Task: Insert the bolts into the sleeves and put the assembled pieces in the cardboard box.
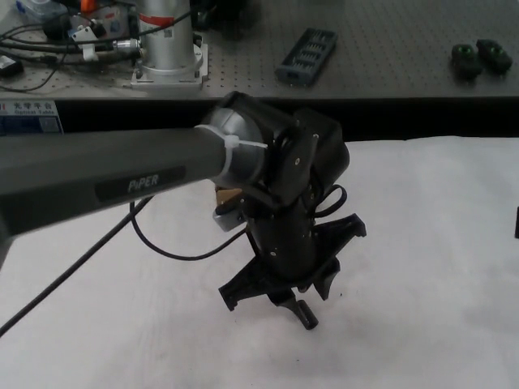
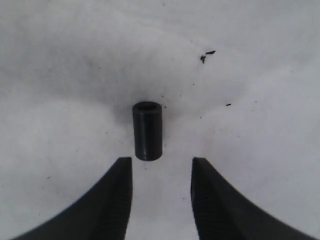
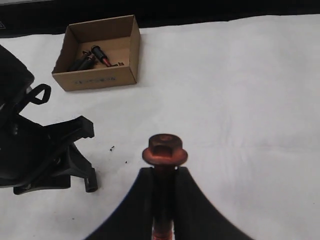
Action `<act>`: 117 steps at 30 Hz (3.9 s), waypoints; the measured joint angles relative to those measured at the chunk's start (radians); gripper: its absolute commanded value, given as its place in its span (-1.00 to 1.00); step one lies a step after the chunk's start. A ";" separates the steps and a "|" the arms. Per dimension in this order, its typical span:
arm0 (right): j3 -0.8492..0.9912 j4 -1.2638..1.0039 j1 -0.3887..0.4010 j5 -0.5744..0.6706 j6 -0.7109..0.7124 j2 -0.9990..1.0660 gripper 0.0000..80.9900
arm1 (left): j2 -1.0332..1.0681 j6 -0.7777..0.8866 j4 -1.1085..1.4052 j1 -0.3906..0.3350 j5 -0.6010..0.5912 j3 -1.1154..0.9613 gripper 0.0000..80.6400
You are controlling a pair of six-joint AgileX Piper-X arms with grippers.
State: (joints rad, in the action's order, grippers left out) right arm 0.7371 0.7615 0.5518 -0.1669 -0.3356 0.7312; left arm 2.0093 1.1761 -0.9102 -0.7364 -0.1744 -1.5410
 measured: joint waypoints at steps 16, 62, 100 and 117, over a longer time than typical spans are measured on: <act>0.000 0.031 -0.003 -0.024 0.007 -0.078 -0.89 | 0.040 0.027 0.000 -0.002 0.029 0.000 -0.27; 0.000 0.063 -0.003 -0.031 0.007 -0.078 -0.89 | 0.112 -0.036 0.028 0.008 -0.052 -0.014 -0.69; 0.083 -0.176 -0.036 0.243 0.070 0.061 -0.89 | -0.426 -0.952 0.336 0.071 0.047 0.258 -0.69; -0.031 -0.634 0.074 0.526 0.027 0.380 -0.89 | -0.926 -0.941 0.843 0.068 -0.016 1.014 -0.95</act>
State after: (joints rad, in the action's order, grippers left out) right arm 0.7061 0.1277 0.6257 0.3595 -0.3085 1.1110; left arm 1.0835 0.2351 -0.0667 -0.6681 -0.1906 -0.5268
